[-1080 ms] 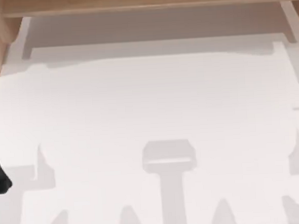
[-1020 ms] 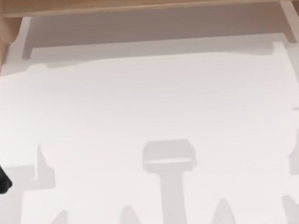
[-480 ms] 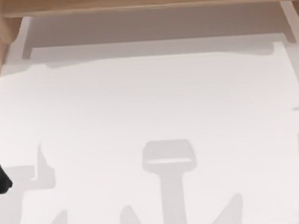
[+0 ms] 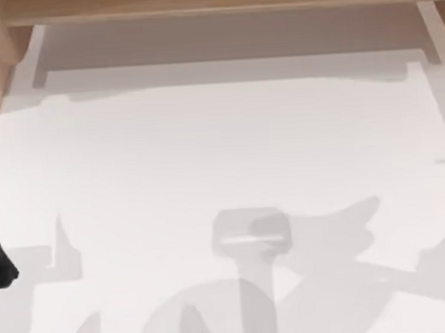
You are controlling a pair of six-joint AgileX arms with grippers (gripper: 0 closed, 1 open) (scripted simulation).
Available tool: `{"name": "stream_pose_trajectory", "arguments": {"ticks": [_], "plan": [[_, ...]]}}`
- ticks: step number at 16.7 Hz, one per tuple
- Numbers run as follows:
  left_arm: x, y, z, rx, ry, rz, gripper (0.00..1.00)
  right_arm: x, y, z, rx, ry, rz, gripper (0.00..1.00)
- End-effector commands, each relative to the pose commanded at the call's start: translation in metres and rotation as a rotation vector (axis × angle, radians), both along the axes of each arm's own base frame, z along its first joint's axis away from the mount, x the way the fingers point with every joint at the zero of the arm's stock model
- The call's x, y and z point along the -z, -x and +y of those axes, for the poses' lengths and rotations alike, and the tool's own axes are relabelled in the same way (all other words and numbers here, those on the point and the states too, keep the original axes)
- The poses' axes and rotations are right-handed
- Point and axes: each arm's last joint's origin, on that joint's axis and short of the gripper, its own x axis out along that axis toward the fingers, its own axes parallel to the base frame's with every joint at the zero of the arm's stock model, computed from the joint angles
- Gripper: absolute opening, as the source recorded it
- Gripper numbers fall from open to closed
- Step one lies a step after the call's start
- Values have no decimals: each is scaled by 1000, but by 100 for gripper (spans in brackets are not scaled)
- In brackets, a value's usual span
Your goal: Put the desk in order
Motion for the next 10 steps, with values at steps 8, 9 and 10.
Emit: {"name": "stream_pose_trajectory", "arguments": {"ticks": [8, 9, 10], "plan": [[0, 0, 0, 0, 0, 0, 100, 87, -172, -82, -27, -135, 446, 100], [0, 0, 0, 0, 0, 0, 100, 105, -184, -86, -37, -149, 488, 100], [0, 0, 0, 0, 0, 0, 100, 122, -193, -89, -48, -162, 526, 100]]}}
